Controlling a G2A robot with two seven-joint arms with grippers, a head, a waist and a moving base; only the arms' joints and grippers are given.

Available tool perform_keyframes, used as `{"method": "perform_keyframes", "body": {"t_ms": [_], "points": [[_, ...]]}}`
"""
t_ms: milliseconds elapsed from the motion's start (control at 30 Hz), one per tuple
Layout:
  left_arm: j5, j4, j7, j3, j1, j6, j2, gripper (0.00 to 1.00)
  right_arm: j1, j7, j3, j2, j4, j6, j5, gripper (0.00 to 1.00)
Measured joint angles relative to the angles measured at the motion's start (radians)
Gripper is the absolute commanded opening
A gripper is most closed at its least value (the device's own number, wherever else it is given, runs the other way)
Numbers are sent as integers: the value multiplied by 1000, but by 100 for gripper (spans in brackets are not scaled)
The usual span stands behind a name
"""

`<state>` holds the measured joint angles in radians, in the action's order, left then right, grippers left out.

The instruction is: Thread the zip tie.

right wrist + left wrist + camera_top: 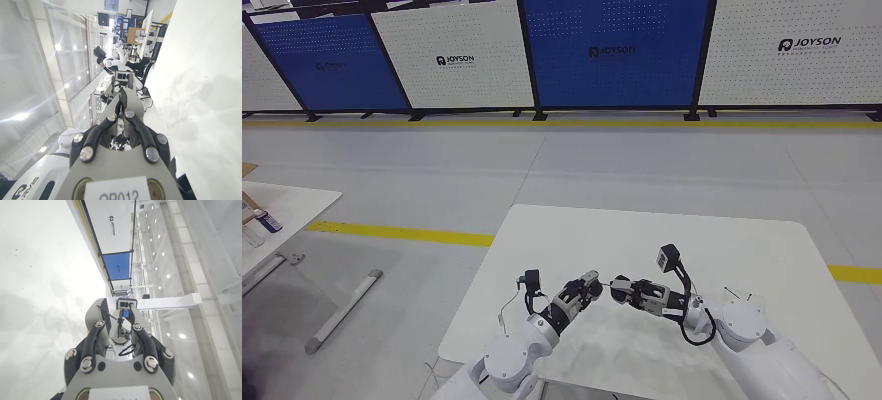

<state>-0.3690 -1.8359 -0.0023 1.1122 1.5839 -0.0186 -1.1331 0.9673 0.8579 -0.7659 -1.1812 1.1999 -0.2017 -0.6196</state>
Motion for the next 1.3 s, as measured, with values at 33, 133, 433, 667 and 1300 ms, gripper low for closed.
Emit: {"method": "perform_keyframes", "body": {"t_ms": [33,133,433,667,1300], "points": [[0,0,-1,1,0,0,-1,0,0,0,0,0,0,0,0,0],[4,-3,-3,3,3,0,-1,0,0,0,0,0,0,0,0,0],[22,-8,-16,8,15,4,-3,0,0,0,0,0,0,0,0,0],[16,-18,-28,19,25,7,-4,35,0,0,0,0,0,0,0,0],[23,-18,-44,28,30,8,-10,0,0,0,0,0,0,0,0,0]]}}
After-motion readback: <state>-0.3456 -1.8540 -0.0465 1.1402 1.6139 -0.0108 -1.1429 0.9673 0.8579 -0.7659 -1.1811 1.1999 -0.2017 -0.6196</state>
